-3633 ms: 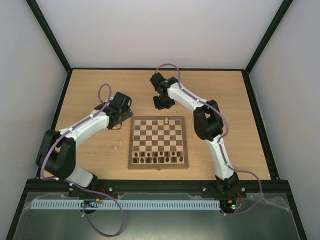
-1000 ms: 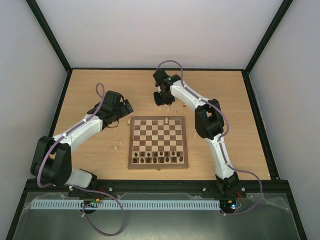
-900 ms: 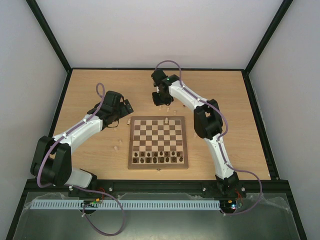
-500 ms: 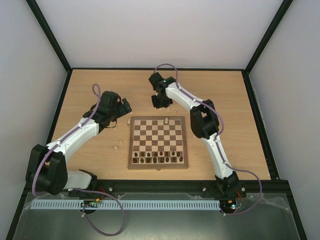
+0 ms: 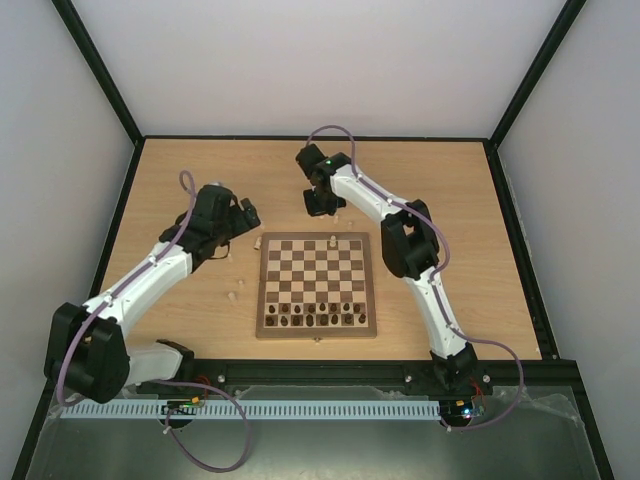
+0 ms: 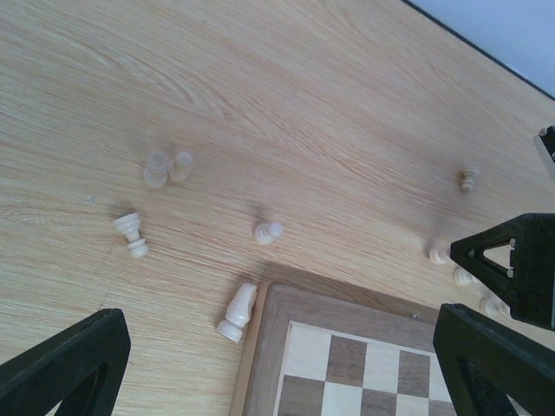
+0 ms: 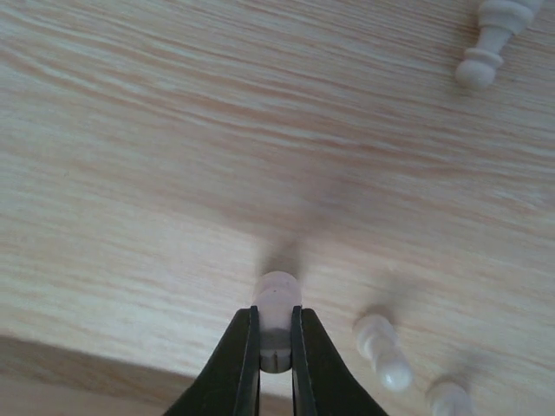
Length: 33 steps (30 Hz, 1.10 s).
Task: Set up the chess pieces on the board
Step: Pick up the chess piece at the center of the board, then place the chess piece on the chessboard.
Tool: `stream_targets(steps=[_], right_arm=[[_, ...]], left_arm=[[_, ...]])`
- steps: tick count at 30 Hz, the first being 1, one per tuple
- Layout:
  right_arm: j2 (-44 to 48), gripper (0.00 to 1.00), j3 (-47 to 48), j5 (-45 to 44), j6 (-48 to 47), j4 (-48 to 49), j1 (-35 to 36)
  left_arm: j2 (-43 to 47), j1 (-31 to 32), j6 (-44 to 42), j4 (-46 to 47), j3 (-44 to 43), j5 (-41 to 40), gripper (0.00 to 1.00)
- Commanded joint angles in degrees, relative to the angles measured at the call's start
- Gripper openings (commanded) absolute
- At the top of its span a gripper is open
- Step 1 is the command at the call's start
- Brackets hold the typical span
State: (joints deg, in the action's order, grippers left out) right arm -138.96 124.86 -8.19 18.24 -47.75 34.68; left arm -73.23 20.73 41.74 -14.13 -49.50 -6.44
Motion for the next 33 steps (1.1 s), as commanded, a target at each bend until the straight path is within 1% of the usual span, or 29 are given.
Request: stream_targets(steps=[1,6,9,12,16,20,29,33], right_arm=[[10.44,0.01,-4.59,-2.86,0.14,-3.44,1.01],[20.47,0.02,-15.42,-6.31,-0.79,-3.60,0.93],[25.28,0.03,-22.69,-6.75,0.00,-2.46,0.70],[27.37,0.03,-26.39,-6.88,1.04,-3.38,0.63],[29.53,0.03,-31.66,-6.04,1.97,-1.68,0.66],[29.84,0.03,-33.91,-4.19,2.64,-0.21,0.97],[27.65,0.03,-33.93,-3.20,3.49,0.80,2.94],[26.80,0.04,-36.31,-2.98,3.89,2.42,3.53]], left_arm=[[4.48,0.35,-1.39,-1.07,1.55,0.26,0.99],[8.38,0.37,-2.70,-1.45,3.32,2.30,0.99],[10.28,0.37,-3.12,-1.21,4.33,3.83,0.99],[10.78,0.43,-3.64,-1.74,4.33,4.73,0.99],[10.93,0.45,-4.09,-2.51,4.38,5.32,0.99],[12.25,0.45,-4.02,-2.18,5.56,5.82,0.99],[15.02,0.47,-3.97,-2.17,7.13,4.85,0.99],[15.30,0.45,-3.95,-2.37,7.17,4.60,0.99]])
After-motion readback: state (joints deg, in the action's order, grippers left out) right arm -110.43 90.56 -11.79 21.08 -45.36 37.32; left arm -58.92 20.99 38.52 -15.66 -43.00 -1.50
